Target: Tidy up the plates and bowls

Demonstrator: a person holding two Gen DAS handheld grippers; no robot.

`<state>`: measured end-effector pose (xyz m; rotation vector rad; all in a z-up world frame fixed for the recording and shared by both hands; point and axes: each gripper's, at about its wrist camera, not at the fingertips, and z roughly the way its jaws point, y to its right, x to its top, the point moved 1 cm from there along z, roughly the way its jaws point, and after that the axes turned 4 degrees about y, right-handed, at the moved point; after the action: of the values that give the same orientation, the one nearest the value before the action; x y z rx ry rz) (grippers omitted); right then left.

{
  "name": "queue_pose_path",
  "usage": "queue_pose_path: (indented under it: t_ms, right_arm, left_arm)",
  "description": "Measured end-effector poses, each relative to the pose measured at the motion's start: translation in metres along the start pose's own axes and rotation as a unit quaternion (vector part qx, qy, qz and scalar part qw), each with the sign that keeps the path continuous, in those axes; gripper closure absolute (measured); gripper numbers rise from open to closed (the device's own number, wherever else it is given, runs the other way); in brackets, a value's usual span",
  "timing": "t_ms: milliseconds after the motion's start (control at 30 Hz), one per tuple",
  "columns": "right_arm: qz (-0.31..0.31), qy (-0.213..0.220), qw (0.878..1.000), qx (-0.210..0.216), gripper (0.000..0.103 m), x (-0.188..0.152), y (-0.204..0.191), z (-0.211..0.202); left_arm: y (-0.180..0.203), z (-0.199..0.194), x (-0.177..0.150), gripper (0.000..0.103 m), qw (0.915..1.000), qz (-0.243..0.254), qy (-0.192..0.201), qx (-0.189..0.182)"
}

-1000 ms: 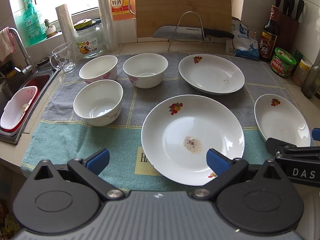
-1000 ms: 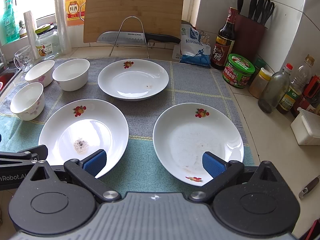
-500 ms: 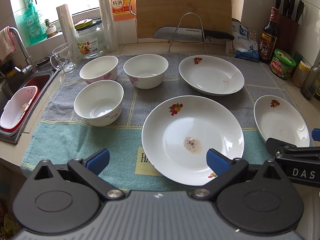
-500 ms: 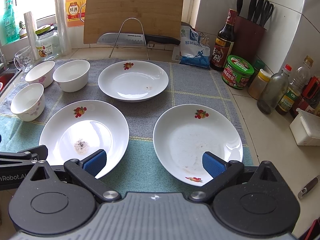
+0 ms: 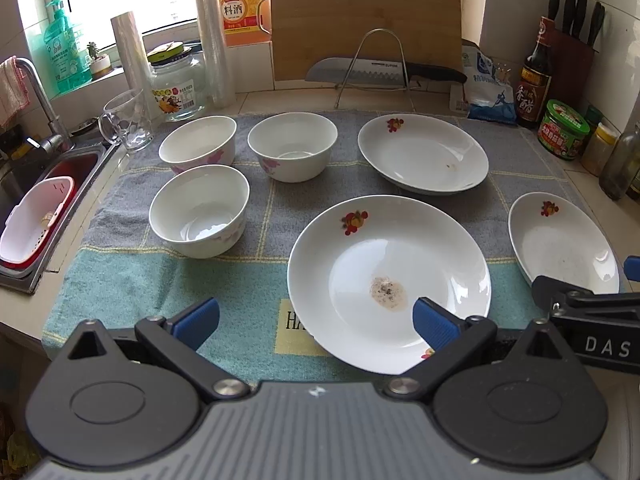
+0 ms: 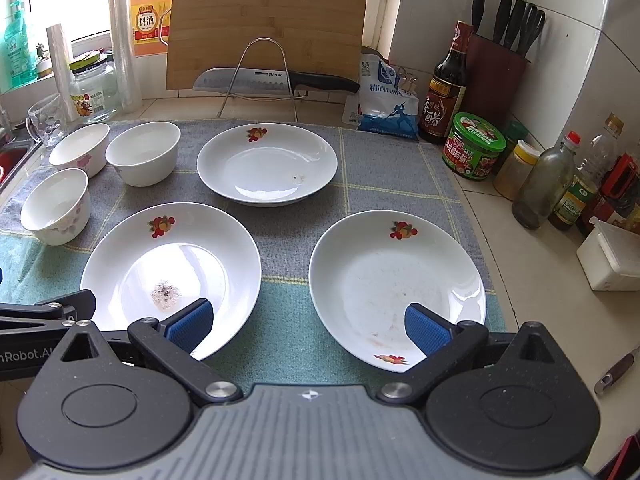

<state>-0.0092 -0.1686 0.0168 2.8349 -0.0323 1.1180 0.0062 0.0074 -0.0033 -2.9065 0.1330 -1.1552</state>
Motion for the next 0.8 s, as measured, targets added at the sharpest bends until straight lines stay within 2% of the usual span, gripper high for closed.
queue_pose_path:
  t_ms: [400,667,800]
  right_arm:
    - [0.004,0.009,1.0,-0.017,0.0,0.001,-0.01,-0.003]
    - [0.005,0.025,0.999,-0.031,0.0,0.002,-0.017,-0.007]
    - [0.007,0.04,0.999,-0.027,0.0,0.001,-0.018,-0.012]
  left_arm:
    - [-0.008,0.003,0.004,0.001,0.9996,0.01,0.008,-0.026]
    - [-0.017,0.01,0.009,0.001,0.9971,0.025,0.004,-0.072]
    - [-0.022,0.012,0.011,0.001,0.9954,0.035,0.018,-0.087]
